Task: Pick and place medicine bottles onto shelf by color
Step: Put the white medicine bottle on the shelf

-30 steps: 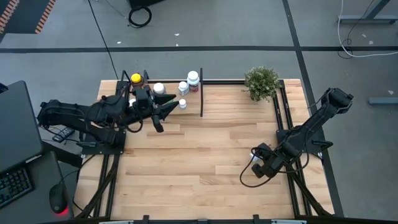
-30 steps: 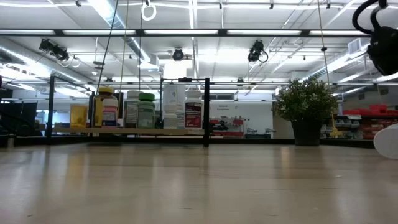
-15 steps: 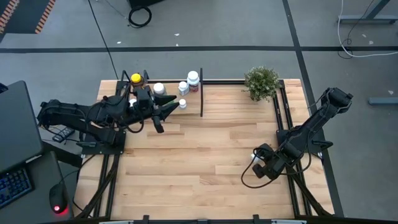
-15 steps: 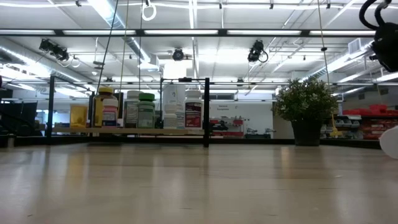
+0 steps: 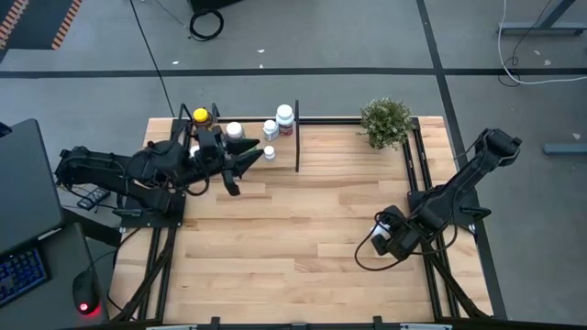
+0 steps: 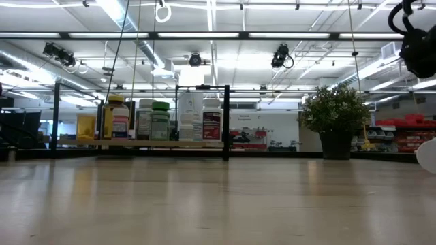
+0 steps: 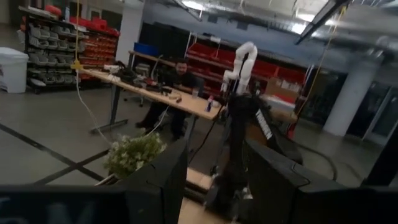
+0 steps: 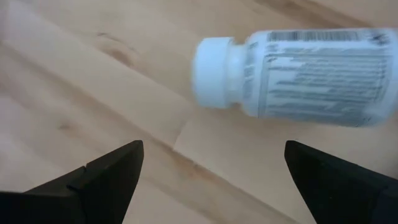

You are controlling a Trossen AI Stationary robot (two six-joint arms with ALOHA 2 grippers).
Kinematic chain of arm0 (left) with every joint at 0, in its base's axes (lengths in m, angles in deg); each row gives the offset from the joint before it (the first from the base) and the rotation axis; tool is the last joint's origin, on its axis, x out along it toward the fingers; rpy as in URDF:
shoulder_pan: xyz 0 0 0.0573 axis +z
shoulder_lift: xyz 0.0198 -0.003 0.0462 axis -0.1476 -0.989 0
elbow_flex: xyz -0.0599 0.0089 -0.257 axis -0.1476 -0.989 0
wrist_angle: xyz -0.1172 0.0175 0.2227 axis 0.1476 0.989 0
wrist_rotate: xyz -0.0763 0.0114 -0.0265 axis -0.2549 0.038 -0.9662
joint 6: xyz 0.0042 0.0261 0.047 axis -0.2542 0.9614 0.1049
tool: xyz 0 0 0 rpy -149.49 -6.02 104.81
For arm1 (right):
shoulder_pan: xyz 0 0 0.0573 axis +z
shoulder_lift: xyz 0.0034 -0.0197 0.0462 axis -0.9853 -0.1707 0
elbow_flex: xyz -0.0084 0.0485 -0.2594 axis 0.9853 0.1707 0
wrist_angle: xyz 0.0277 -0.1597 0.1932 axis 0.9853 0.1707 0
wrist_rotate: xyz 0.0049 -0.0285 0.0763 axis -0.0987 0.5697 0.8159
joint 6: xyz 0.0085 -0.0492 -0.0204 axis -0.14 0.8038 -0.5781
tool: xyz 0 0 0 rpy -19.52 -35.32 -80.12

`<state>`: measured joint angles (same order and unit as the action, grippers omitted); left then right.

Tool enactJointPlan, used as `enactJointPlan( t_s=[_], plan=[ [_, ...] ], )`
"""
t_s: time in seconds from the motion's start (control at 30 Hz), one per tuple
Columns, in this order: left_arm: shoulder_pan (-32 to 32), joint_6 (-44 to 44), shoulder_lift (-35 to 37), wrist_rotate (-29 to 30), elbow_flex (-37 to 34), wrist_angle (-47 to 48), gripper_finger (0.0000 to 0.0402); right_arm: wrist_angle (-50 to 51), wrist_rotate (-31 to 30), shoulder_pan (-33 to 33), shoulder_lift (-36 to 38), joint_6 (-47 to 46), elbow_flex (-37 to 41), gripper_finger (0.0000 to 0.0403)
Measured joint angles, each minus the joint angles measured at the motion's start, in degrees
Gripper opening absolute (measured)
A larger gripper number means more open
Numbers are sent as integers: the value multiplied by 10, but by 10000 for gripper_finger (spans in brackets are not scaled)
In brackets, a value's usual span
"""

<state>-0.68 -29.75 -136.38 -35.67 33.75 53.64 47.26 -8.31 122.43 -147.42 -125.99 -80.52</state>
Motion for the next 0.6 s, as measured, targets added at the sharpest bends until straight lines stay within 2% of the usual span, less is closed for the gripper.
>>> enactJointPlan(
  t_s=[0.17, 0.37, 0.6],
  plan=[
    [0, -31, -26, -21, 0, -14, 162, -11, 6, 4, 20, 24, 0, 396],
    [0, -61, -78, -77, 1, -19, 162, -6, 9, -4, 43, 70, 0, 390],
    [1, -18, -96, -87, 52, 17, 162, -19, 13, -14, 54, 110, 0, 381]
  ],
)
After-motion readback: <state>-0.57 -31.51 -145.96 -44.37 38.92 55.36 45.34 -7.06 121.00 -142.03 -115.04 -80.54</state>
